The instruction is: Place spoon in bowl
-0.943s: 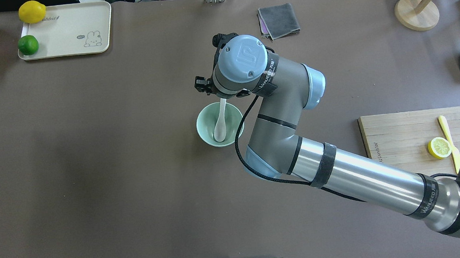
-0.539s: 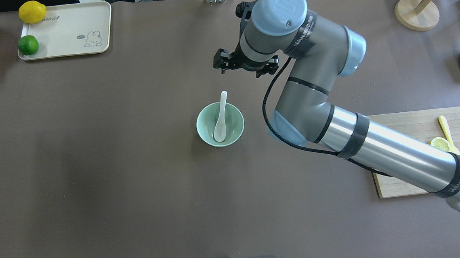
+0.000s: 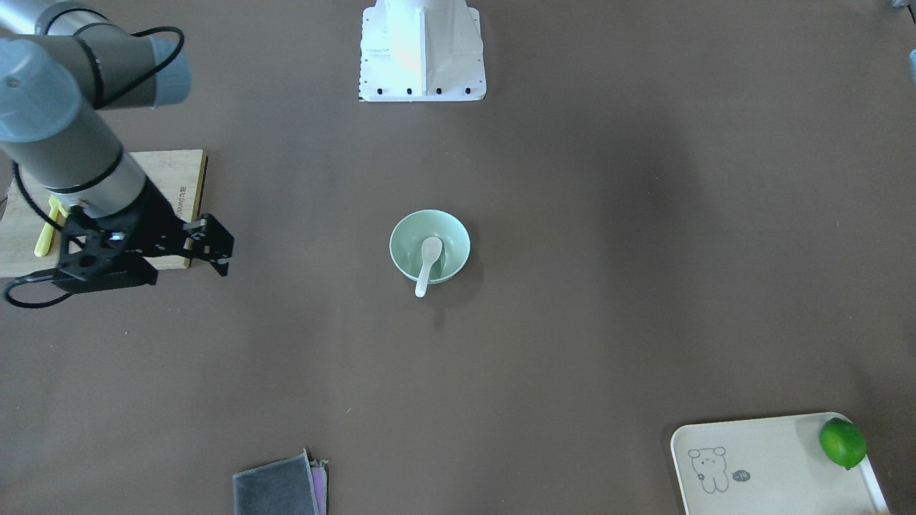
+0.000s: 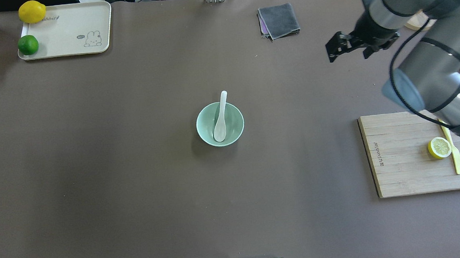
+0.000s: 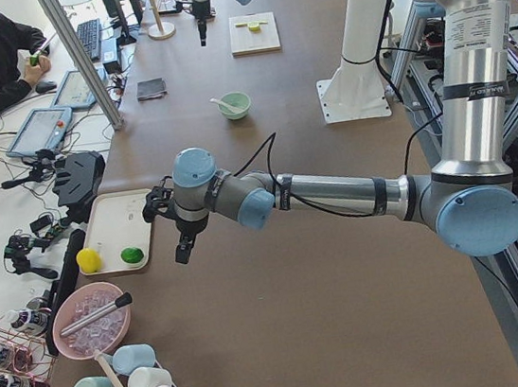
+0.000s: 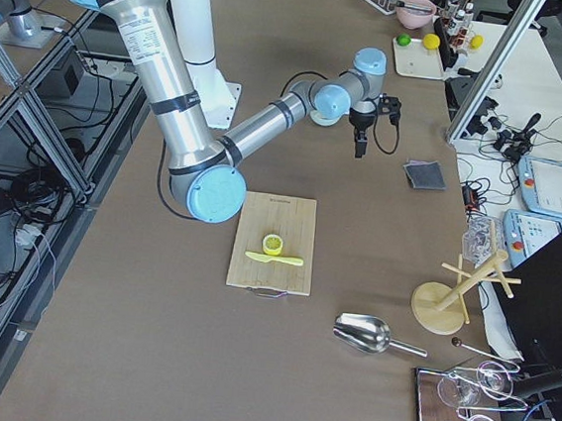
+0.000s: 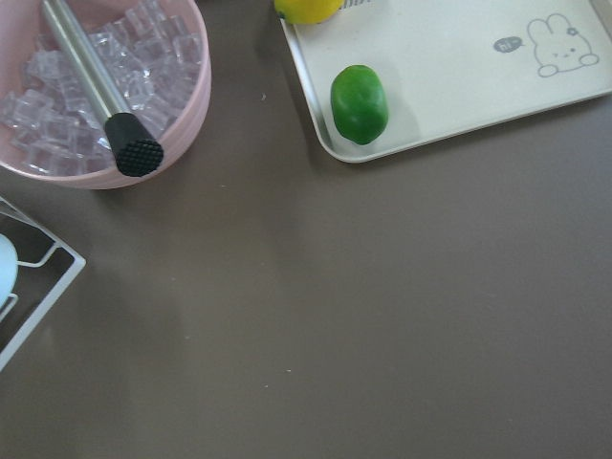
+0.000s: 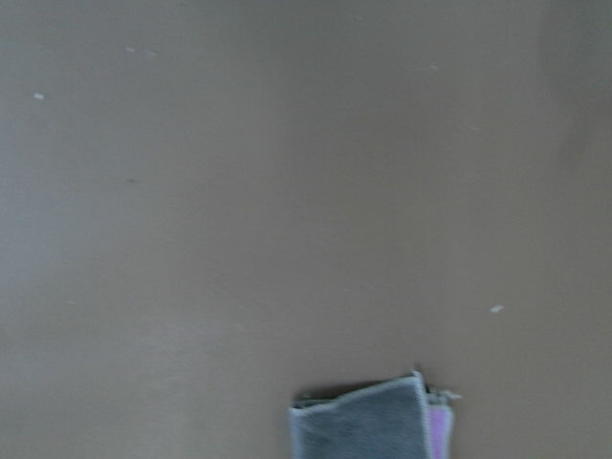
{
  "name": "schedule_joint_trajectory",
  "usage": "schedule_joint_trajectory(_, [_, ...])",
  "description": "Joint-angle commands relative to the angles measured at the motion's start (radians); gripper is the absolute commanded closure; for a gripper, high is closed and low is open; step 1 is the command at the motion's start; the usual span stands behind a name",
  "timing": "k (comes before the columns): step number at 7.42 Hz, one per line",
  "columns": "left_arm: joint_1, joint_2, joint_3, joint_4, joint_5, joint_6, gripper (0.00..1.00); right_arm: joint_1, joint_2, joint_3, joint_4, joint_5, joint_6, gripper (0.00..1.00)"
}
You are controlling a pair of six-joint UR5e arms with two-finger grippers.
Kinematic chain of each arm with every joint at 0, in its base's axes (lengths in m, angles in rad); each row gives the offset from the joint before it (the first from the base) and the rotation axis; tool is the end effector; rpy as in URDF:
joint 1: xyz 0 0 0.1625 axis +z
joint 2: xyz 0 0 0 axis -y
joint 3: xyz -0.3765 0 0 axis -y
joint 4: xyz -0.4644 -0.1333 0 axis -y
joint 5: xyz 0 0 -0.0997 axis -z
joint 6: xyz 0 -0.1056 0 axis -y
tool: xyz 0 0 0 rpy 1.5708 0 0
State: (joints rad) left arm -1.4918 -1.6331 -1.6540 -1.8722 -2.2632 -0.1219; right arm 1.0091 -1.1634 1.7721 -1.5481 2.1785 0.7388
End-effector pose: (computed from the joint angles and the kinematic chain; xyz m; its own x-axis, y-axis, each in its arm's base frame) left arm -0.0177 -0.6113 0.5011 0.7487 0.2240 -0.6240 0.0200 0.9331 0.3590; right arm -0.2907 -0.5990 0.2538 0.6705 -0.0741 0.7382 -0.0292 0.9916 0.1260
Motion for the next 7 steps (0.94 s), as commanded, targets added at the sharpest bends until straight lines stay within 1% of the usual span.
schedule_joint_trajectory(1, [-0.034,0.004,-0.006,0.051,-0.001,0.045,0.02,0.161,-0.184,0.015,-0.003,0.102,-0.248,0.0])
schedule_joint_trajectory(2, [-0.034,0.007,-0.007,0.051,-0.001,0.045,0.02,0.24,-0.237,-0.006,-0.009,0.134,-0.401,0.0])
schedule_joint_trajectory(3, [-0.034,0.007,-0.007,0.051,-0.001,0.045,0.02,0.312,-0.277,-0.064,-0.003,0.174,-0.509,0.0])
schedule_joint_trajectory(4, [-0.033,0.007,-0.006,0.051,-0.001,0.044,0.02,0.362,-0.297,-0.118,-0.003,0.191,-0.598,0.0])
schedule_joint_trajectory(5, [-0.034,0.009,-0.006,0.056,-0.001,0.042,0.02,0.406,-0.312,-0.158,-0.003,0.193,-0.666,0.0])
schedule_joint_trajectory(6, [-0.034,0.012,-0.007,0.091,-0.002,0.042,0.02,0.44,-0.334,-0.169,-0.003,0.205,-0.705,0.0])
schedule_joint_trajectory(7, [-0.044,0.013,-0.006,0.116,-0.003,0.042,0.02,0.457,-0.357,-0.164,-0.001,0.211,-0.703,0.0])
